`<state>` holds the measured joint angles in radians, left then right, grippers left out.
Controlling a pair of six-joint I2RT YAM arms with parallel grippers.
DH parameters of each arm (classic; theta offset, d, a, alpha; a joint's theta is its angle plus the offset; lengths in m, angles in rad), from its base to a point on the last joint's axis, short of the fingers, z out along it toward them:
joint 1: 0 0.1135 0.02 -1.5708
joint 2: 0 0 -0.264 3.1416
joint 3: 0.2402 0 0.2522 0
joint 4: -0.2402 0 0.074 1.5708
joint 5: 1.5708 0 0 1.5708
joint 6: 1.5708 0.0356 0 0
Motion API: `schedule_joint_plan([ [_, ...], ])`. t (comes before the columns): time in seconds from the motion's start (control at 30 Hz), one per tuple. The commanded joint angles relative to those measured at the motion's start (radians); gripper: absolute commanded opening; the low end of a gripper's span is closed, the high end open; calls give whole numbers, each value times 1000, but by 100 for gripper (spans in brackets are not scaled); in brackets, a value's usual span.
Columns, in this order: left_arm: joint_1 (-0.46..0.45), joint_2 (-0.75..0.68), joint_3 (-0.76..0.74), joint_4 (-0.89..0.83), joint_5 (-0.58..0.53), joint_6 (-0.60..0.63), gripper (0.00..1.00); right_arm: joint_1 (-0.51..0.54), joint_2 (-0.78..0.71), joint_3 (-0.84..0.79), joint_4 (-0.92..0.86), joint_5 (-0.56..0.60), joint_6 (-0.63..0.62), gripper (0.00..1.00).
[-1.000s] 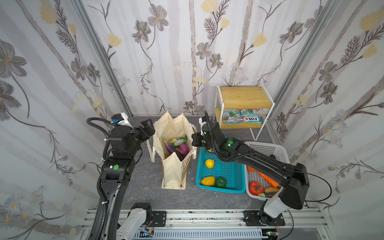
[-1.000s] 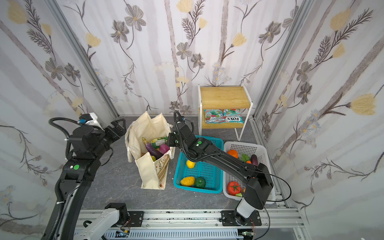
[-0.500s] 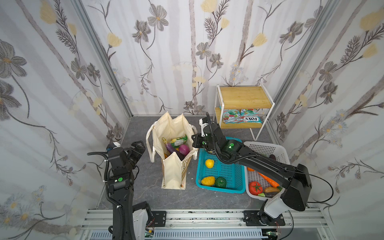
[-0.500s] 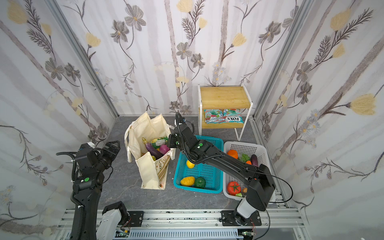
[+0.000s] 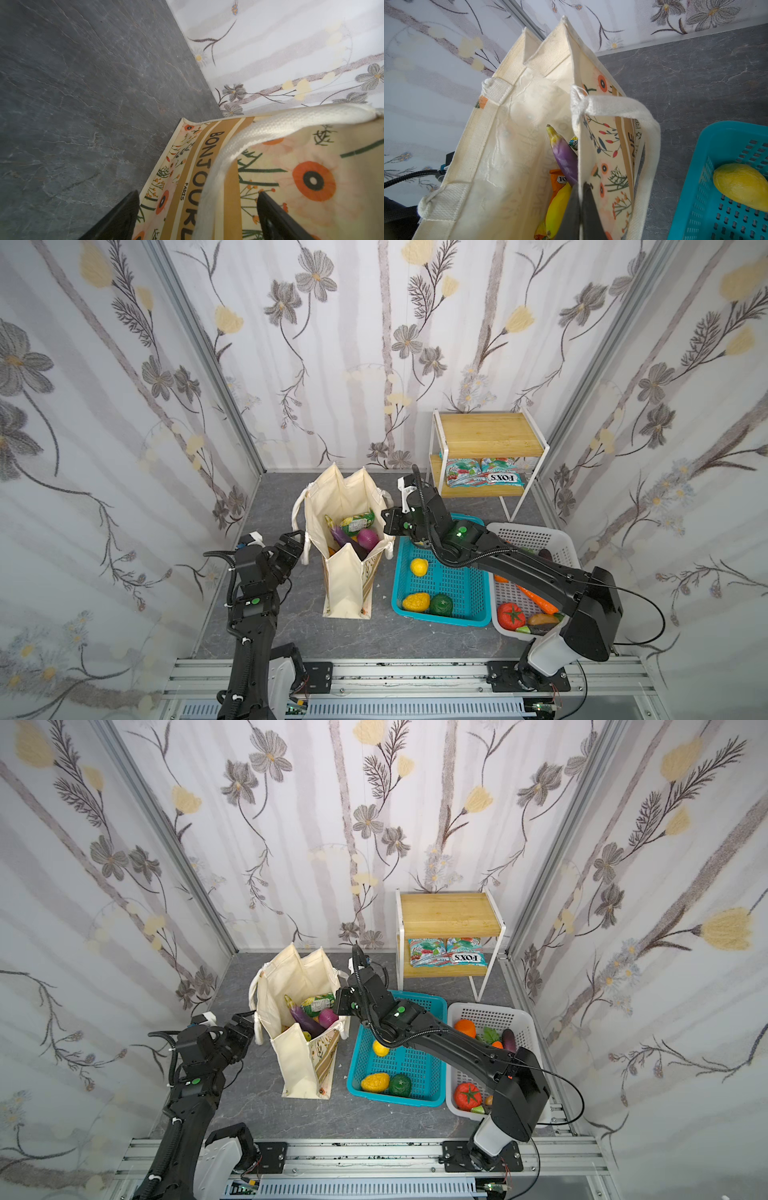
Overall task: Place the food into the grocery bag and tie it
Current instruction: 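Pull the white tote handle outward away from the bag with the left gripper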
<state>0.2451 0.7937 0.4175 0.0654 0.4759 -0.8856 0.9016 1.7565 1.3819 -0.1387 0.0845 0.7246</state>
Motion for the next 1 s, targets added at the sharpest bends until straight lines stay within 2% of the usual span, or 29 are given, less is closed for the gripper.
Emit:
schedule_joint_plan([
  [0.0, -16, 7, -29, 181, 30, -77, 81, 0, 12, -2, 12, -19, 4, 0],
  [0.17, -18, 50, -32, 211, 28, -99, 63, 0, 15, -3, 13, -23, 6, 0],
  [0.3, -18, 31, 5, 199, -2, -73, 39, 0, 11, -2, 9, -21, 6, 0],
  [0.53, -15, -50, 189, 11, -119, 45, 6, 0, 11, -3, 1, -19, 4, 0],
  [0.7, -17, -41, 313, -50, -83, 74, 3, 0, 12, 12, -7, -22, 0, 0],
  [0.83, -26, -2, 468, -65, 72, 24, 3, 2, 13, 23, -22, -14, -7, 0],
  [0.97, -61, 35, 550, -71, 110, 33, 2, 3, 21, 29, -16, -19, -4, 0],
])
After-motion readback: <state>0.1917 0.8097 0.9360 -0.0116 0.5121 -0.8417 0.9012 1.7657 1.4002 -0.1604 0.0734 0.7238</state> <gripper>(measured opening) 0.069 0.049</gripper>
